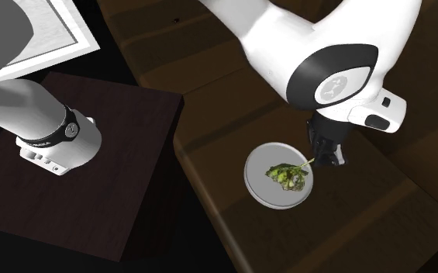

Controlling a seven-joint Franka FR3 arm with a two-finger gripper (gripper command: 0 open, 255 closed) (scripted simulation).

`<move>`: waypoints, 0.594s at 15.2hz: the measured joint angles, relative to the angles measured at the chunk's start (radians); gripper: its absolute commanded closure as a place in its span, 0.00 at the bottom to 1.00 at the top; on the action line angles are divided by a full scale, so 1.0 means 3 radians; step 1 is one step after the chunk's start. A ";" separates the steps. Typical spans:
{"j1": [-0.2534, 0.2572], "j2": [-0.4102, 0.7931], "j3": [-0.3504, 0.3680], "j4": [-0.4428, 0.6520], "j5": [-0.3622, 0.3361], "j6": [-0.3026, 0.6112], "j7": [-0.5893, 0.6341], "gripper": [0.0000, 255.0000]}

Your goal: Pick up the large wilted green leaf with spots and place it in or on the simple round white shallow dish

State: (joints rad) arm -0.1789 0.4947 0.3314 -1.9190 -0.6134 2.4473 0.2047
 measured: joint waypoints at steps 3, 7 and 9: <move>0.0028 0.0086 -0.0045 -0.0001 -0.0073 0.0083 0.0066 1.00; 0.0062 0.0197 -0.0104 0.0046 -0.0170 0.0197 0.0141 1.00; 0.0093 0.0274 -0.0142 0.0069 -0.0226 0.0253 0.0195 1.00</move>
State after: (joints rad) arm -0.1512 0.5770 0.2888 -1.8982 -0.6812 2.5233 0.2633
